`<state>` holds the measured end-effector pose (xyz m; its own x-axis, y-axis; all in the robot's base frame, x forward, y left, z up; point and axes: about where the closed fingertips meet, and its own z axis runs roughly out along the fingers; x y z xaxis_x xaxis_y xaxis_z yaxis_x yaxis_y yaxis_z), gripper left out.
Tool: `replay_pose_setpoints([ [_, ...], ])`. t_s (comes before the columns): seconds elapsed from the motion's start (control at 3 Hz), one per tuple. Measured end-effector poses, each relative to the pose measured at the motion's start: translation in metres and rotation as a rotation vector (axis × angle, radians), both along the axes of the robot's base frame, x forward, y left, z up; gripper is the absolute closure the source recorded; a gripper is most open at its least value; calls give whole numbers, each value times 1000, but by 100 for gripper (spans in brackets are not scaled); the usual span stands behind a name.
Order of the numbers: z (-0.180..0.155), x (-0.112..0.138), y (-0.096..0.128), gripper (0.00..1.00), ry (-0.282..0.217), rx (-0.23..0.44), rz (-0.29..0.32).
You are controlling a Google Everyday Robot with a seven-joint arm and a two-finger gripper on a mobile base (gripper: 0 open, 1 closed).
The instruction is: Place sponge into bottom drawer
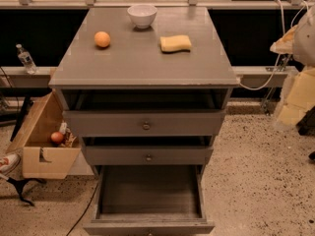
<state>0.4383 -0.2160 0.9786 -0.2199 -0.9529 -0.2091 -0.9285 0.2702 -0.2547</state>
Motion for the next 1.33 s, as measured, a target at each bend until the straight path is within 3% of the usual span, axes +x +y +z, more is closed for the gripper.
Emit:
replay_pose_setpoints([
  [0.33, 0, 0, 0, 0, 0, 0, 0],
  [0.67, 0, 17, 4, 0, -25, 47, -19],
  [1.33, -18, 77, 26, 0, -64, 154, -51],
])
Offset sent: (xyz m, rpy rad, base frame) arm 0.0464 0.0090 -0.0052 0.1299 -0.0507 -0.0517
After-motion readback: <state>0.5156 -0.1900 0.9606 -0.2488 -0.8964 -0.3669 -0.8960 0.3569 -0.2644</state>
